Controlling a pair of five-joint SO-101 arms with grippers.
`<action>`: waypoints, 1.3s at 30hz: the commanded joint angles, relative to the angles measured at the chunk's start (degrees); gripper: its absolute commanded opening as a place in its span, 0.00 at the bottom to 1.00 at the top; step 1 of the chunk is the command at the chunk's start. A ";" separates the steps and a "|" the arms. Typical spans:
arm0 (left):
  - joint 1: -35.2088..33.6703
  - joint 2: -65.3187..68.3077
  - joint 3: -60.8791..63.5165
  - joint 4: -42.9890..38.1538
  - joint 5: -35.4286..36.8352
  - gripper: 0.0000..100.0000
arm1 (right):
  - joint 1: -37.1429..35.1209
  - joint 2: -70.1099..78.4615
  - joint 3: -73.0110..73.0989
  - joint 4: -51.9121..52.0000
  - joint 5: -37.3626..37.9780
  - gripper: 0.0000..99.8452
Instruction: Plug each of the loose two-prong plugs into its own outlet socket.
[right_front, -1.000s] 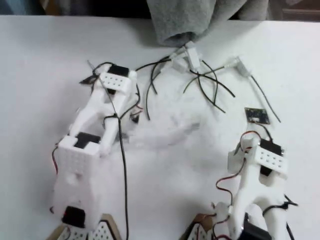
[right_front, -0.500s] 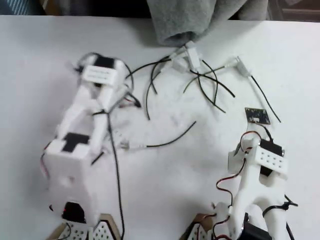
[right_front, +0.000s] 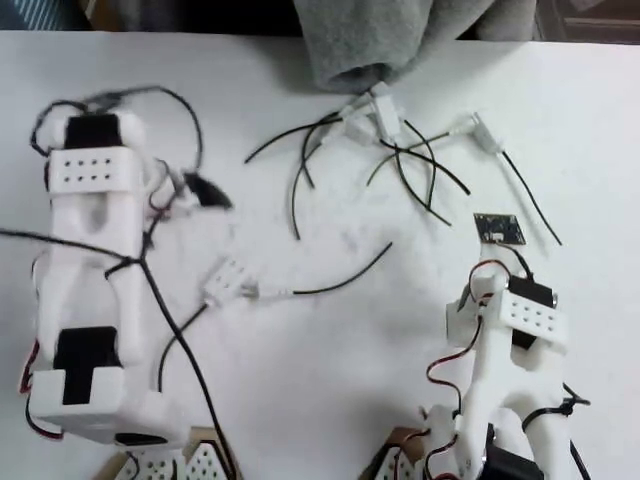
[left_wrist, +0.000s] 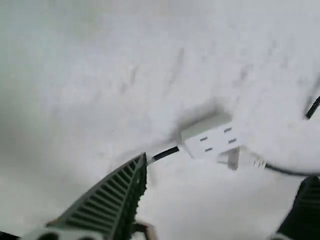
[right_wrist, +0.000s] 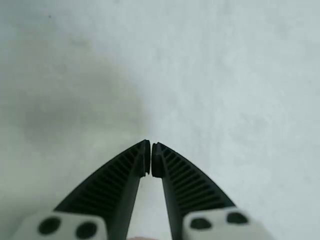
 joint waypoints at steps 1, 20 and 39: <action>4.97 -1.89 4.22 -0.18 -19.96 0.44 | -0.57 -1.01 -0.35 -0.40 -0.18 0.02; 14.29 -1.63 23.65 -22.86 -77.01 0.44 | -0.48 -0.57 -0.26 -0.31 0.00 0.02; 26.15 -1.54 34.46 -42.46 -80.62 0.44 | -0.48 -0.57 -0.26 -0.31 0.00 0.02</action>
